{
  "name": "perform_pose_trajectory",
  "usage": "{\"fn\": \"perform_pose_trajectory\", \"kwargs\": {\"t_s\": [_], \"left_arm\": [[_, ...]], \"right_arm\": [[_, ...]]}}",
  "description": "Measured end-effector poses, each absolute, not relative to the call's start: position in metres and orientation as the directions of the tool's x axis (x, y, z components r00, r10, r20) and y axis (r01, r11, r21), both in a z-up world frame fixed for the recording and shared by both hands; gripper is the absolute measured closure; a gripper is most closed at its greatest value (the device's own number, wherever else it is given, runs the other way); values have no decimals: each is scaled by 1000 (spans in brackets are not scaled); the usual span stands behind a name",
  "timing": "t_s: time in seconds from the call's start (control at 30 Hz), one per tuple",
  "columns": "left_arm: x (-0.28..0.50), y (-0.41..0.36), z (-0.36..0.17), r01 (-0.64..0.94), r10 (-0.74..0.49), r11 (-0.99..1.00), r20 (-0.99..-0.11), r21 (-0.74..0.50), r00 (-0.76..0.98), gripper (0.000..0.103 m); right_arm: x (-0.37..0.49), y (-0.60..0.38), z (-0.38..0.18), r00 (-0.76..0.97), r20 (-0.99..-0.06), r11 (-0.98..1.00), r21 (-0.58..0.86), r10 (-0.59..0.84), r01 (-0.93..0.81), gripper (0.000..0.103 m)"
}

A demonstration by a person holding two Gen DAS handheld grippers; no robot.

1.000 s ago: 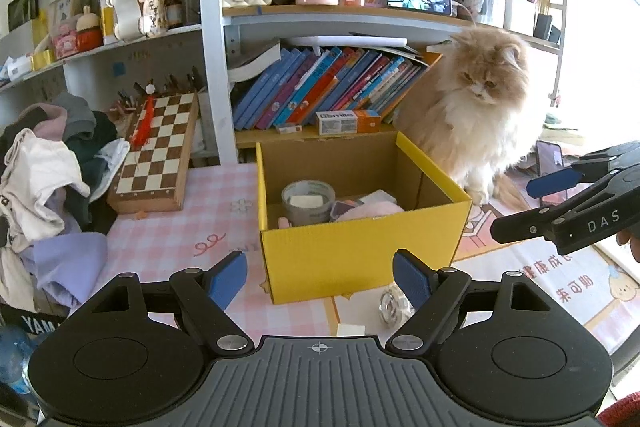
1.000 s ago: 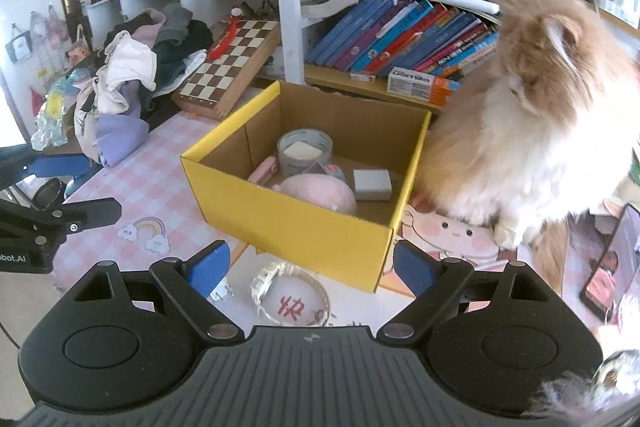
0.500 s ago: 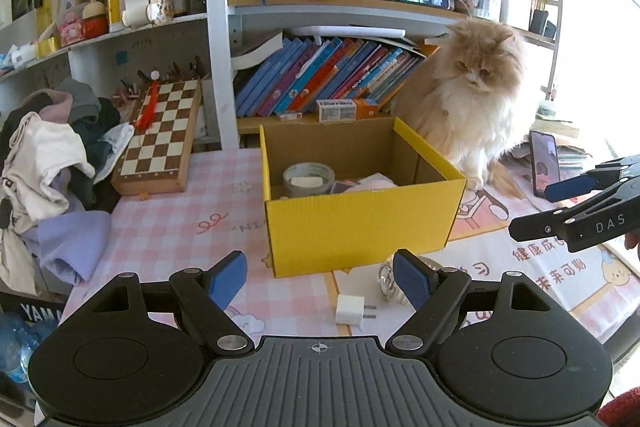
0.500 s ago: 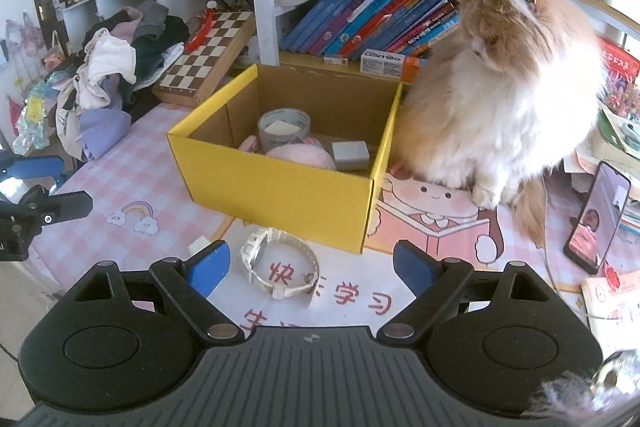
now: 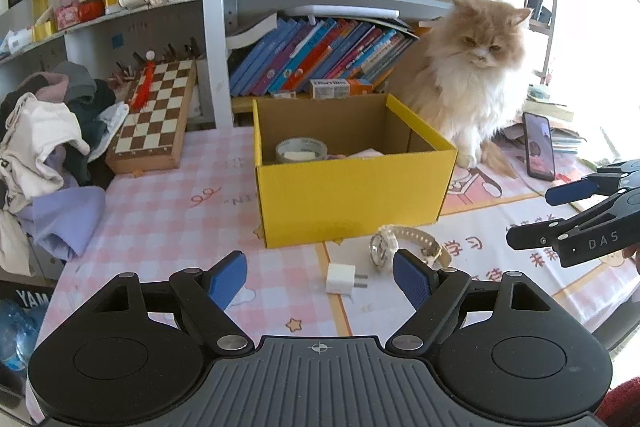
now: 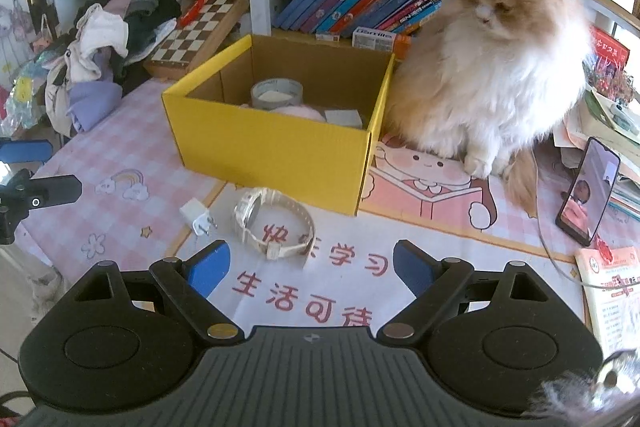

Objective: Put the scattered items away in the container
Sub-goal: 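Move both open tools toward the white watch and white plug on the table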

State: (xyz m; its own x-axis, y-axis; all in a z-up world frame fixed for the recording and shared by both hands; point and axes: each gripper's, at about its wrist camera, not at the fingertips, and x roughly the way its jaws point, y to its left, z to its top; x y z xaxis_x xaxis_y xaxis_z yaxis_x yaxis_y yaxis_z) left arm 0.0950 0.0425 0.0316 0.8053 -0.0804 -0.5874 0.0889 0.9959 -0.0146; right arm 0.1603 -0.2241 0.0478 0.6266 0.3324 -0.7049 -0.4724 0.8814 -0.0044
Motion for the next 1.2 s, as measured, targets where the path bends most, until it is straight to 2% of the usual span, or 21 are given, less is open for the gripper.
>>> {"fn": "perform_pose_trajectory", "kwargs": {"t_s": [0.73, 1.2], "left_arm": [[85, 38, 11, 70, -59, 998, -621, -7, 781, 21], [77, 20, -8, 65, -64, 998, -660, -23, 749, 21]], "right_arm": [[134, -203, 15, 643, -704, 862, -87, 301, -500, 14], [115, -197, -3, 620, -719, 861, -61, 313, -505, 14]]}}
